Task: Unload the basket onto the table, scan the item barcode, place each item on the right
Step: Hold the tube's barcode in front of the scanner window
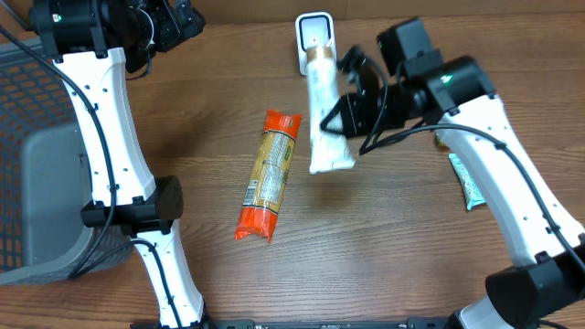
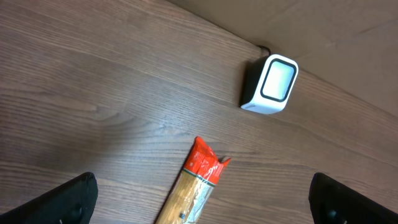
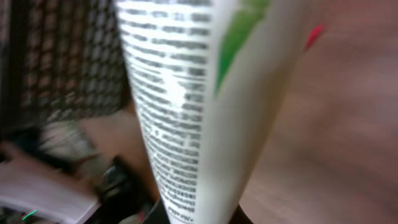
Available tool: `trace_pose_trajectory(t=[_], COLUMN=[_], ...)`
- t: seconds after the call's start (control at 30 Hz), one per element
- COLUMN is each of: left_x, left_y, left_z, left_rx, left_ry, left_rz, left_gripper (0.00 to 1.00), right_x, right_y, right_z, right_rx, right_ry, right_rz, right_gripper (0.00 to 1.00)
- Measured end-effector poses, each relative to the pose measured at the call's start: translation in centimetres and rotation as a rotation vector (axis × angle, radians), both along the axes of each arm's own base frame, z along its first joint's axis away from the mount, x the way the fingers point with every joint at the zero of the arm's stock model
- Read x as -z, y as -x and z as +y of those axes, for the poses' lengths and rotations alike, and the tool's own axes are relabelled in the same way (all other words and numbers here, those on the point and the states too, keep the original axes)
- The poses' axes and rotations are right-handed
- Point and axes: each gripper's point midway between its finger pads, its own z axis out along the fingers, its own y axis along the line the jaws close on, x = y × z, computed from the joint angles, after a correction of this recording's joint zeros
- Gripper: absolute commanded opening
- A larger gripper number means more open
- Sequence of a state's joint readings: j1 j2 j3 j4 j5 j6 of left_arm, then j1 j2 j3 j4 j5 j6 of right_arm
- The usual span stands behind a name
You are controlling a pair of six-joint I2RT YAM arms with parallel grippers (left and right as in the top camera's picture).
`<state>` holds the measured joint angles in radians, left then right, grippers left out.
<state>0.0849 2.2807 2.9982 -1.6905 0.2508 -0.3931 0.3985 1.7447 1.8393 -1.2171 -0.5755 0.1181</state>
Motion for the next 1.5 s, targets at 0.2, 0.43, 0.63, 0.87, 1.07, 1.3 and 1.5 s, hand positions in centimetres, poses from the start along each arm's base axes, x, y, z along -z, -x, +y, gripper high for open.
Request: trace_pose_trajectory(t=[0.2, 0.43, 0.63, 0.87, 1.07, 1.3, 1.5], left_x=[0.0, 0.0, 0.0, 0.0, 0.0, 0.0, 0.0], left_y=[0.0, 0.0, 0.0, 0.0, 0.0, 0.0, 0.0], left_z=[0.0, 0.0, 0.0, 0.0, 0.0, 0.0, 0.0], left_rx=[0.0, 0.0, 0.0, 0.0, 0.0, 0.0, 0.0], left_ry=[0.0, 0.0, 0.0, 0.0, 0.0, 0.0, 0.0], left_rz=[0.0, -0.001, 0.0, 0.0, 0.0, 0.0, 0.0], left_gripper=[1.0, 1.0, 1.0, 1.0, 1.0, 1.0, 1.0], right_x=[-10.1, -7.6, 1.3, 6.2, 11.3, 13.8, 14.1], right_y=[-7.0, -16.4, -24.3, -28.0, -29.0, -29.8, -29.6], right_z=[-4.3, -5.7, -5.5, -3.7, -4.1, -6.4, -6.2], right_rx=[0.281, 0.466, 0.197, -0.042, -0.226, -0.262, -0.283], right_ry=[0.218, 0.723, 1.195, 1.385, 1.462, 1.497, 1.492], right_rz=[-0.506, -0.837, -0.963, -1.068, -1.025, -0.97, -0.963], right_gripper=[0.04, 0.04, 0.04, 0.04, 0.04, 0.04, 0.04])
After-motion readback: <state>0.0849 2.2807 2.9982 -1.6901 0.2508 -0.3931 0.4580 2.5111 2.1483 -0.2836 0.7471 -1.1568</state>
